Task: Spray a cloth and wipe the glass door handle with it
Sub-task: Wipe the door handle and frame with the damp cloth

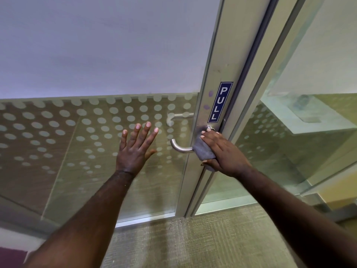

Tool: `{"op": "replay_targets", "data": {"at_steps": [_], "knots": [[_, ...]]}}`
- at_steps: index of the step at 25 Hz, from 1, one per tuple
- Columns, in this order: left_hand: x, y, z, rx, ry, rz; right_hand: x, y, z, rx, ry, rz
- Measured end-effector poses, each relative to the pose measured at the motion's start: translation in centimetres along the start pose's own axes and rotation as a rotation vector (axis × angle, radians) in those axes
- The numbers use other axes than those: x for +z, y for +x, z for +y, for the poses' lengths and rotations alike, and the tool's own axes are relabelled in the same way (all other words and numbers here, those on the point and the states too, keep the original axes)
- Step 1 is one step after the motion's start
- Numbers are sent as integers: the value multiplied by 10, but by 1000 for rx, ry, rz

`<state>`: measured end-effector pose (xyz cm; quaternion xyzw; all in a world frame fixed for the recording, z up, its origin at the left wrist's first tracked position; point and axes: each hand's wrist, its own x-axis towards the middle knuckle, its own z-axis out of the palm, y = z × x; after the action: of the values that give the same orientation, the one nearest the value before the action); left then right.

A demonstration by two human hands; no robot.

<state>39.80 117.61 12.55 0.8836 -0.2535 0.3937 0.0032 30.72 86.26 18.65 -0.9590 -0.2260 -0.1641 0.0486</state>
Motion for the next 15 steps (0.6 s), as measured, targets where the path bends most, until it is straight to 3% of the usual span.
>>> {"op": "replay_targets", "data": {"at_steps": [8, 12, 15], "knots": [[-5, 0, 1, -11, -31, -26, 33, 19, -92, 434, -40, 153], [-5, 0, 1, -7, -50, -19, 47, 50, -142, 513, -83, 208], [-5, 0, 1, -2, -61, -13, 54, 51, -142, 416, -142, 225]]}}
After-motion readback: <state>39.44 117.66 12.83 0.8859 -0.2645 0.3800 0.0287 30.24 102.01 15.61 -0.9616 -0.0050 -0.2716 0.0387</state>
